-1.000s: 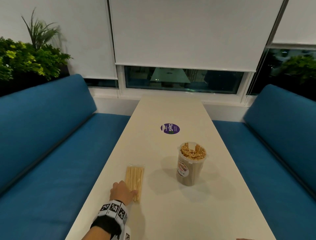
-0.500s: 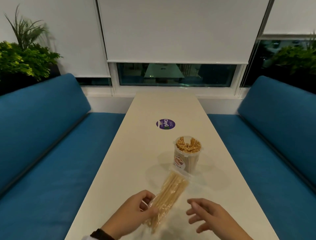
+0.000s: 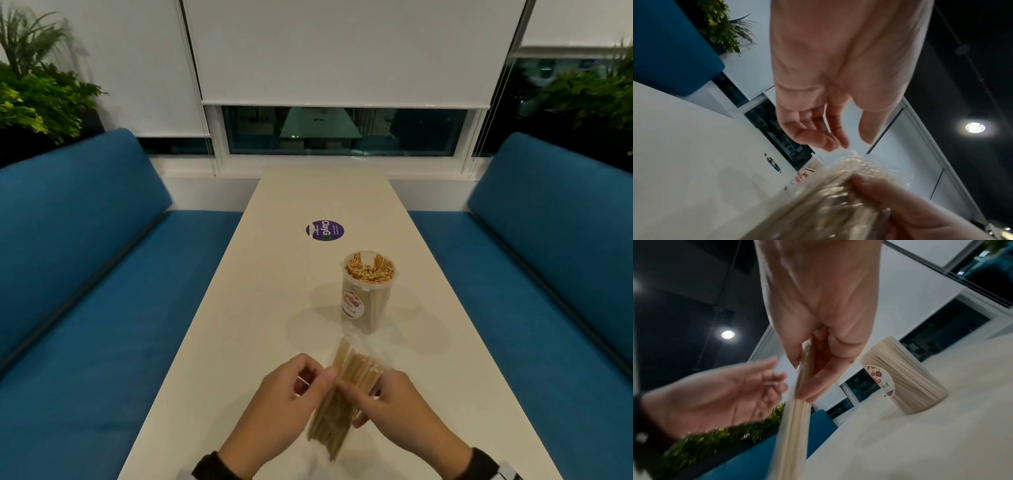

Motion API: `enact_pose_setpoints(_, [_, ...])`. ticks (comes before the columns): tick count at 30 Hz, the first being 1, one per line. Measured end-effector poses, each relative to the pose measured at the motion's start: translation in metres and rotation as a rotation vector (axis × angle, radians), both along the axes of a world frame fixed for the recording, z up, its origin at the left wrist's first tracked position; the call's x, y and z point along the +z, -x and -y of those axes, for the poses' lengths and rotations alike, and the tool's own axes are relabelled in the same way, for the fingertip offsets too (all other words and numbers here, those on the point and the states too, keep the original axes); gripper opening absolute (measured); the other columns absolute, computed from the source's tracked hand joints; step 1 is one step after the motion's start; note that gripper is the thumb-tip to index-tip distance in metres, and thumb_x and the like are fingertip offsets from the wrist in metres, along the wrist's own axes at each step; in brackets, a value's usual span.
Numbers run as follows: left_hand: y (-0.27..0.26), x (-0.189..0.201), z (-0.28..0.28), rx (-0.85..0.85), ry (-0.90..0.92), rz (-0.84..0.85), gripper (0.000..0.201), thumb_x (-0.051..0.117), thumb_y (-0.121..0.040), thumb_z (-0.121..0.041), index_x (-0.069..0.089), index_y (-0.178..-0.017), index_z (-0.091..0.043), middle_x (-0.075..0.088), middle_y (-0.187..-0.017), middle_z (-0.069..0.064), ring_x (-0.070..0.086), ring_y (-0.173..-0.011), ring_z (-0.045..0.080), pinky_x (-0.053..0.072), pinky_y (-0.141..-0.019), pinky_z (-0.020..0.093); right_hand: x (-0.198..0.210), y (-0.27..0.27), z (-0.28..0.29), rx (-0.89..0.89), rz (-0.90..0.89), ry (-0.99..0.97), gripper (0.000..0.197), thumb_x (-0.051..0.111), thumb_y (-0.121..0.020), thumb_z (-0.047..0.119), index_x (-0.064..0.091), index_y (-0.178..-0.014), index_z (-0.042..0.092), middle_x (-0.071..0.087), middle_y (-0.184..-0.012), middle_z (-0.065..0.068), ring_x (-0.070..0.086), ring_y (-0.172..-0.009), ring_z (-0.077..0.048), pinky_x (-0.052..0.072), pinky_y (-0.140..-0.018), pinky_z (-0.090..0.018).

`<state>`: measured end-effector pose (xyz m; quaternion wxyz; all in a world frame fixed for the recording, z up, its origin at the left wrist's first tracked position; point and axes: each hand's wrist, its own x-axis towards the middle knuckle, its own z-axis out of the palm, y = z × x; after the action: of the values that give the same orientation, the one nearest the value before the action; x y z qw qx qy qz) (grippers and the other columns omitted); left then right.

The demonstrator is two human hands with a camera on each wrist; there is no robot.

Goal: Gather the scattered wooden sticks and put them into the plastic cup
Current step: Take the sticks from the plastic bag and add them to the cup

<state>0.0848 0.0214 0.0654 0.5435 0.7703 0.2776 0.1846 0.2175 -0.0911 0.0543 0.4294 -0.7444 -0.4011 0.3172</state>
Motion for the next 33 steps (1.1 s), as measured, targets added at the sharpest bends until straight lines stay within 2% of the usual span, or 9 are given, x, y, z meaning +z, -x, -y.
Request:
enact_pose_setpoints(3, [-0.007,0.007,0.007,-0.032,0.166,0.010,0.052,0.043,-0.067,-0.069,0.059,-0.064,-0.020,0.057,-0.056,-0.010,0.054,-0.056,0.005,0.043,-0.060,0.017,0.001,0.007,-0.001,0.188,0.341,-0.029,0.008,0.054,-0.088,0.021,0.055,-0.085,0.029,0.060,-0.075,0.017,0.057,-0.070,-0.002,0.045,-0.064,-0.013])
enact_pose_setpoints(7, [-0.005,0.001,0.005,-0.030,0.158,-0.028,0.036,0.051,-0.088,-0.045,0.059,-0.067,-0.016,0.059,-0.059,-0.010,0.056,-0.057,0.005,0.044,-0.061,0.016,0.001,0.016,0.001,0.244,0.488,0.022,0.005,0.048,-0.090,0.028,0.053,-0.091,0.029,0.053,-0.086,0.013,0.053,-0.081,-0.008,0.042,-0.070,-0.021])
enact_pose_setpoints(12, [0.002,-0.003,0.000,-0.056,0.327,-0.004,0.023,0.050,-0.094,-0.019,0.062,-0.078,-0.009,0.066,-0.066,-0.008,0.060,-0.068,0.007,0.051,-0.067,0.021,0.011,0.016,0.007,0.212,0.078,-0.042,0.023,0.062,-0.082,0.048,0.063,-0.102,0.038,0.065,-0.099,0.017,0.061,-0.089,-0.002,0.052,-0.067,-0.017])
enact_pose_setpoints(15, [0.001,-0.005,0.001,-0.049,0.398,-0.009,0.021,0.051,-0.094,-0.017,0.062,-0.079,-0.005,0.067,-0.070,0.000,0.062,-0.069,0.011,0.054,-0.070,0.022,0.012,0.013,0.007,0.159,-0.094,-0.067,0.012,0.061,-0.088,0.034,0.068,-0.098,0.036,0.071,-0.094,0.008,0.067,-0.083,-0.009,0.058,-0.070,-0.025])
enact_pose_setpoints(18, [0.000,-0.005,0.004,-0.052,0.425,-0.041,0.023,0.055,-0.092,-0.024,0.063,-0.078,-0.007,0.065,-0.066,-0.002,0.062,-0.064,0.009,0.053,-0.070,0.022,0.010,0.013,0.007,0.148,-0.147,-0.052,0.017,0.057,-0.092,0.027,0.074,-0.095,0.026,0.072,-0.084,0.005,0.068,-0.080,-0.013,0.059,-0.074,-0.029])
enact_pose_setpoints(21, [0.000,-0.005,0.004,-0.028,0.380,-0.048,0.024,0.060,-0.088,-0.028,0.063,-0.072,-0.011,0.065,-0.063,-0.004,0.060,-0.062,0.008,0.051,-0.067,0.021,0.011,0.015,0.007,0.142,-0.230,-0.047,0.027,0.052,-0.094,0.028,0.075,-0.094,0.014,0.070,-0.084,0.000,0.063,-0.078,-0.008,0.057,-0.074,-0.025])
enact_pose_setpoints(24, [0.000,-0.008,0.003,-0.040,0.363,-0.025,0.017,0.061,-0.088,-0.022,0.063,-0.075,-0.011,0.066,-0.070,0.000,0.061,-0.065,0.008,0.054,-0.072,0.023,0.011,0.013,0.006,0.075,-0.275,-0.072,0.025,0.053,-0.094,0.022,0.076,-0.094,0.016,0.074,-0.093,-0.004,0.067,-0.082,-0.013,0.057,-0.071,-0.025])
enact_pose_setpoints(29, [0.000,-0.007,0.003,-0.070,0.381,0.049,0.017,0.058,-0.090,-0.019,0.064,-0.081,-0.006,0.066,-0.072,0.001,0.063,-0.071,0.010,0.056,-0.079,0.025,0.016,0.010,0.007,0.001,-0.254,-0.129,0.014,0.062,-0.088,0.016,0.075,-0.084,0.013,0.074,-0.077,0.001,0.069,-0.073,-0.013,0.057,-0.066,-0.025])
enact_pose_setpoints(33, [0.002,-0.007,0.002,-0.094,0.370,0.068,0.017,0.057,-0.091,-0.017,0.065,-0.082,-0.006,0.066,-0.073,0.001,0.064,-0.075,0.012,0.055,-0.083,0.027,0.017,0.011,0.008,-0.008,-0.220,-0.124,0.007,0.071,-0.081,0.018,0.070,-0.076,0.014,0.075,-0.078,-0.004,0.071,-0.073,-0.015,0.056,-0.065,-0.024])
